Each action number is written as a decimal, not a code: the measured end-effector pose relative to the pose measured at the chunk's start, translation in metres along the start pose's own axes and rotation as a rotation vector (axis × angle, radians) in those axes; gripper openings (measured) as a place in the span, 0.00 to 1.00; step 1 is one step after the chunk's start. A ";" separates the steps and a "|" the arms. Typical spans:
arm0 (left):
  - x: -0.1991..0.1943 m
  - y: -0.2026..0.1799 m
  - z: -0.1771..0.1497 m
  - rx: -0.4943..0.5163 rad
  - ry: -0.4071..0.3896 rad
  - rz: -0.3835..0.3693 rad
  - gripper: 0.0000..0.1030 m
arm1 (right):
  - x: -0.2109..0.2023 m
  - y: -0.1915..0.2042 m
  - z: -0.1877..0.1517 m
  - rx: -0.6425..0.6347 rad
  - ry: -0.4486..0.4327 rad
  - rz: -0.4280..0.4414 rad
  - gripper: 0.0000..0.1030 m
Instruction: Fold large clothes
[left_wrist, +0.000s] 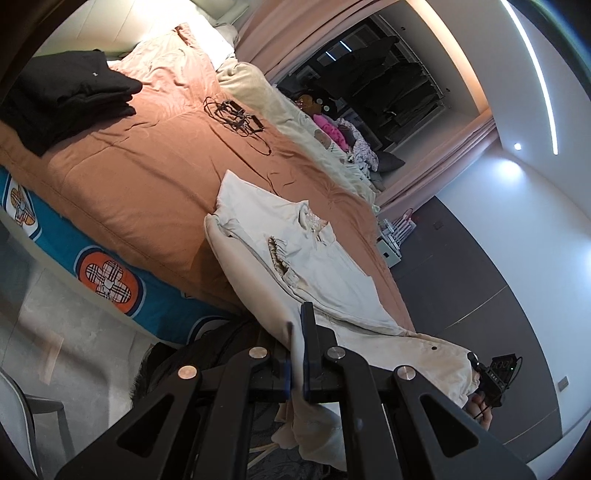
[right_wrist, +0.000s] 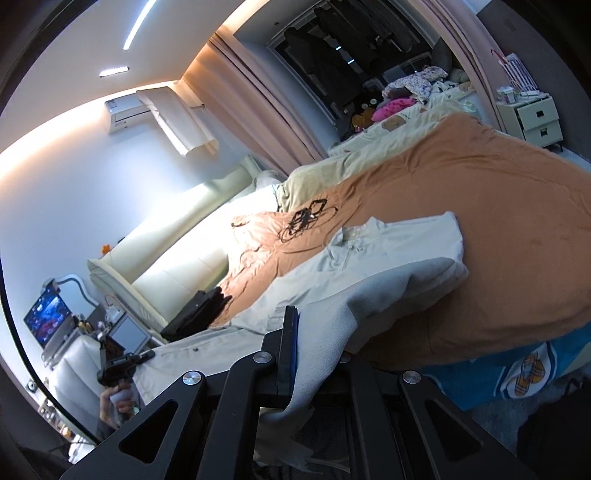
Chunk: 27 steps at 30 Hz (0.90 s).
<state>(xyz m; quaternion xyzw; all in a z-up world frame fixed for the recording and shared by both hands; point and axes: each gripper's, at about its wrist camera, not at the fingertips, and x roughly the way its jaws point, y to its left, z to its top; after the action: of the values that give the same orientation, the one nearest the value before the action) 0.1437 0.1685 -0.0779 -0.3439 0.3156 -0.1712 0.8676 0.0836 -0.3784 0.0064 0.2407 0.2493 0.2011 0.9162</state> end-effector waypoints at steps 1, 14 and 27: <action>0.000 0.000 0.002 -0.001 -0.001 0.001 0.06 | 0.001 -0.003 0.001 0.001 0.001 -0.004 0.05; 0.033 -0.022 0.061 -0.002 -0.028 -0.011 0.06 | 0.022 -0.024 0.045 0.049 -0.033 -0.029 0.05; 0.124 -0.046 0.158 0.050 -0.009 0.061 0.06 | 0.092 -0.061 0.123 0.104 -0.059 -0.102 0.04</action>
<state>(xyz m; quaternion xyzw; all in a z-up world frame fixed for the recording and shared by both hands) 0.3375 0.1498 -0.0097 -0.3134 0.3176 -0.1511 0.8821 0.2395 -0.4242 0.0339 0.2807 0.2441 0.1339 0.9185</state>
